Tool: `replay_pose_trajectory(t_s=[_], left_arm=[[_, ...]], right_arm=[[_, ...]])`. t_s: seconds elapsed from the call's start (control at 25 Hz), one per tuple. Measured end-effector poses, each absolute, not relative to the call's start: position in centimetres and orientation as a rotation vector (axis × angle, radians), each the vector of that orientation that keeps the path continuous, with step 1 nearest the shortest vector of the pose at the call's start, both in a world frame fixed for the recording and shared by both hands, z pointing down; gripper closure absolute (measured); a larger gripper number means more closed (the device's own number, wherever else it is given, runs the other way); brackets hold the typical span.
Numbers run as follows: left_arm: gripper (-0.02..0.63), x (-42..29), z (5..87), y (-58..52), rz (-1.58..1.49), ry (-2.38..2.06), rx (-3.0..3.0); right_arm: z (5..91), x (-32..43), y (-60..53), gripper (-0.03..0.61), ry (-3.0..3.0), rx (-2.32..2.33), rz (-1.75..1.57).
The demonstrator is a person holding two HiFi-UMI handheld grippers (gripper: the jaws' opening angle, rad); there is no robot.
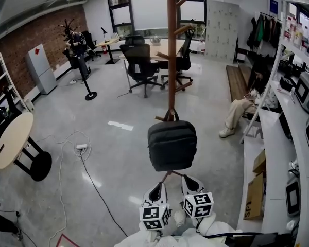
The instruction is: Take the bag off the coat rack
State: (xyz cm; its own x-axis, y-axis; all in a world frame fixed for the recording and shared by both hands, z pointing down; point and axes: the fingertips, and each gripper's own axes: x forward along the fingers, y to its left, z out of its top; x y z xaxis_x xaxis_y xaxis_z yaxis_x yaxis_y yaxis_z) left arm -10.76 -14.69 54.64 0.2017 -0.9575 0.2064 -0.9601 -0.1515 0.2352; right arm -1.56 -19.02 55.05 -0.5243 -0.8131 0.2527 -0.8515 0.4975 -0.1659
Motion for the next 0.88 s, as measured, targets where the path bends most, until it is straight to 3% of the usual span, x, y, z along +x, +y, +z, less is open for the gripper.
replay_pose_trajectory(t_s=[0.88], left_arm=[[0.612, -8.9, 54.9, -24.8, 0.039, -1.842, 2.13]], right_arm=[[54.6, -0.5, -29.5, 0.566, -2.633, 1.373, 0.407]])
